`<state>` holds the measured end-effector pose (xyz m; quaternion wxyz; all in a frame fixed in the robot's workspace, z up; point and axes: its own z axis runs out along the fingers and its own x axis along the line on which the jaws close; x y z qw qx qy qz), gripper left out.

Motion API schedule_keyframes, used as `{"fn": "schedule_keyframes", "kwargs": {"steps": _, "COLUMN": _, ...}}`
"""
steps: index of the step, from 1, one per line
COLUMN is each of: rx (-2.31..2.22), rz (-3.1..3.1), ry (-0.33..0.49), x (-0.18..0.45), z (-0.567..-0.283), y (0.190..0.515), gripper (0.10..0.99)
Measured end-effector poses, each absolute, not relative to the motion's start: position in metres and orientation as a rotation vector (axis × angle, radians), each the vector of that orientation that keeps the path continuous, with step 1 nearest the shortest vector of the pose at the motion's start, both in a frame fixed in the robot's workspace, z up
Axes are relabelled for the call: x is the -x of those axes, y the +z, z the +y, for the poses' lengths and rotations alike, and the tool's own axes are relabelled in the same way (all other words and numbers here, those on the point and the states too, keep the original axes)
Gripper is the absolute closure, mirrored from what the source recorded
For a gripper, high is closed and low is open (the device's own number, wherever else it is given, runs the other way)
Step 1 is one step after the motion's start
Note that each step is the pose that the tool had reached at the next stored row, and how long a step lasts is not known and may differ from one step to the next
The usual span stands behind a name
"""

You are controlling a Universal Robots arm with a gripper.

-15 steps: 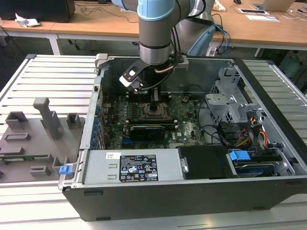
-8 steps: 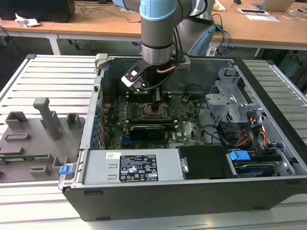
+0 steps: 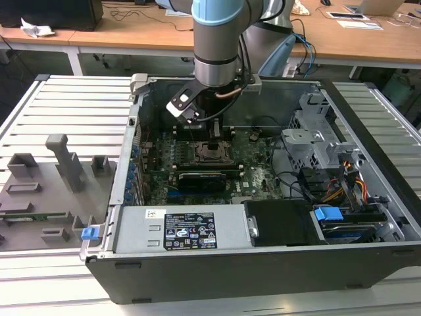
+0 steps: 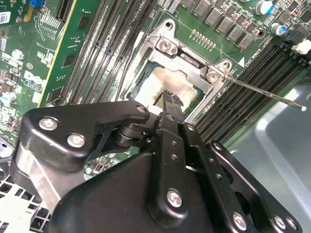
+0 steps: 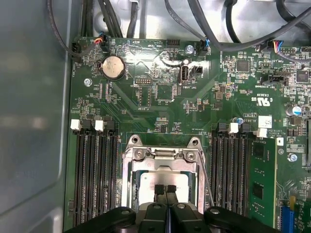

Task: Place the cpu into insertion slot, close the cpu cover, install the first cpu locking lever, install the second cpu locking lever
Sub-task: 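Install the first cpu locking lever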

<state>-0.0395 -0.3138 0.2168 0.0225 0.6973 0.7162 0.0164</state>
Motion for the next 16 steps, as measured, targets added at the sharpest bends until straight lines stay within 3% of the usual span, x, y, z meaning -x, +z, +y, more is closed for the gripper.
{"fn": "schedule_keyframes", "kwargs": {"steps": 16, "rx": -2.16, "rz": 2.218, "ry": 0.05, "x": 0.0395, "z": -0.3139, "y": 0.2233, "gripper": 0.98}}
